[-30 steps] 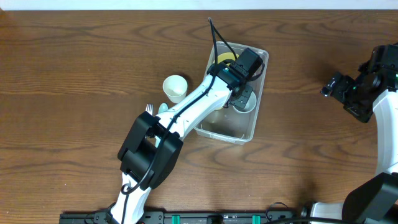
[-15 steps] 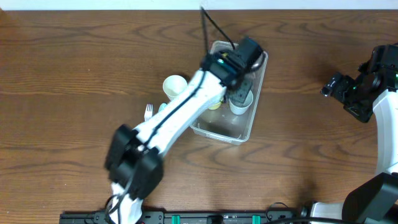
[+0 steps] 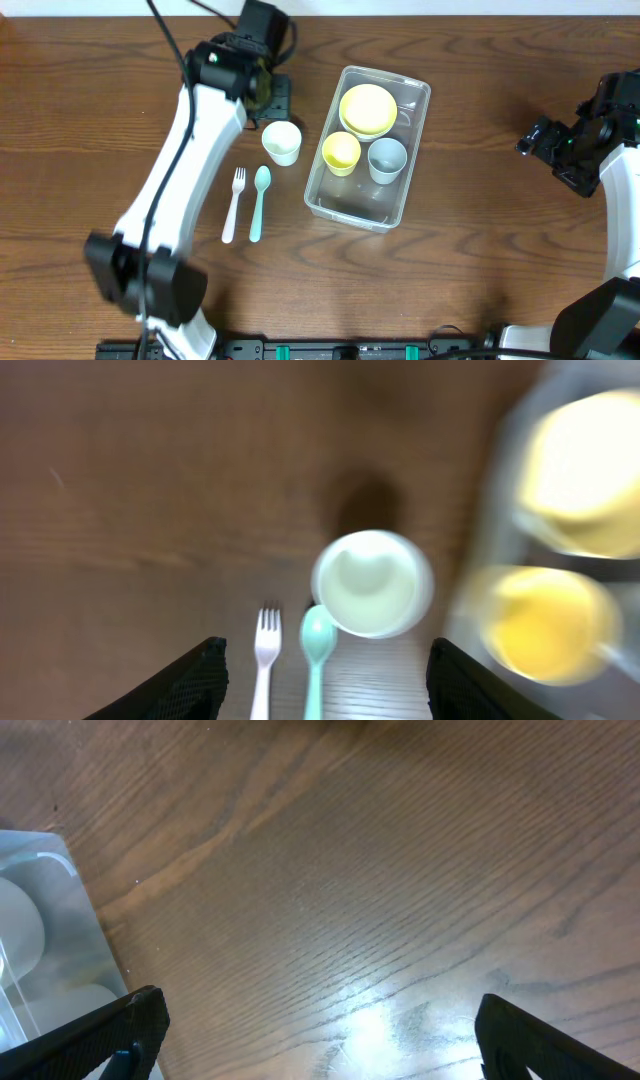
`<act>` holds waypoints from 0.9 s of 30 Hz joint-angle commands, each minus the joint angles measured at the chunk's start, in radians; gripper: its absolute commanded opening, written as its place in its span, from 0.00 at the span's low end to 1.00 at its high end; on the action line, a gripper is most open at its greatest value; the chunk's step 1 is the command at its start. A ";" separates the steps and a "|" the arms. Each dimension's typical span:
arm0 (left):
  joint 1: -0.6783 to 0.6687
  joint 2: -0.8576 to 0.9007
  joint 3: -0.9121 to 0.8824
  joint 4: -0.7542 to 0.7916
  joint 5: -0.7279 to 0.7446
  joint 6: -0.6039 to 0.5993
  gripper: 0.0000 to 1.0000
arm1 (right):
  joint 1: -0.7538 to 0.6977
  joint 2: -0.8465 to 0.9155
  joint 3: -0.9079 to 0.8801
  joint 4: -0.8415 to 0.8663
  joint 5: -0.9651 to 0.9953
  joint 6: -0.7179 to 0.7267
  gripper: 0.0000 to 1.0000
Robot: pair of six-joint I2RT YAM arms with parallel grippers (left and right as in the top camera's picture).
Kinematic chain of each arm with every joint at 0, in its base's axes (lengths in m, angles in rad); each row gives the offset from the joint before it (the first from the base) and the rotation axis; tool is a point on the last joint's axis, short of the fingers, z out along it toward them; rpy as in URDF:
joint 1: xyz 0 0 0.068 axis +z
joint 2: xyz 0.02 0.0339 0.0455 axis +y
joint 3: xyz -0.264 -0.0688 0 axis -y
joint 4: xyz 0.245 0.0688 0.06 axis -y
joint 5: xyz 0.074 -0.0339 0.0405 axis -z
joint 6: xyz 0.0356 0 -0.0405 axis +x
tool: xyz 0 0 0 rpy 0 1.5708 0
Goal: Pack container
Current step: 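Move the left gripper to the white cup and grasp it, then carry the white cup and set it in the container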
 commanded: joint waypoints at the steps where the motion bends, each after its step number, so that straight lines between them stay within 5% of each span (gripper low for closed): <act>1: 0.068 0.112 -0.027 0.001 0.138 -0.010 0.64 | -0.006 -0.002 -0.002 0.000 0.003 -0.008 0.99; 13: 0.103 0.317 -0.028 0.023 0.159 -0.036 0.49 | -0.006 -0.002 -0.002 0.000 0.003 -0.008 0.99; 19: 0.103 0.316 -0.028 0.027 0.159 -0.036 0.06 | -0.006 -0.002 -0.002 0.000 0.003 -0.008 0.99; 27: 0.098 0.213 0.054 -0.054 0.047 0.007 0.06 | -0.006 -0.002 -0.002 0.000 0.003 -0.008 0.99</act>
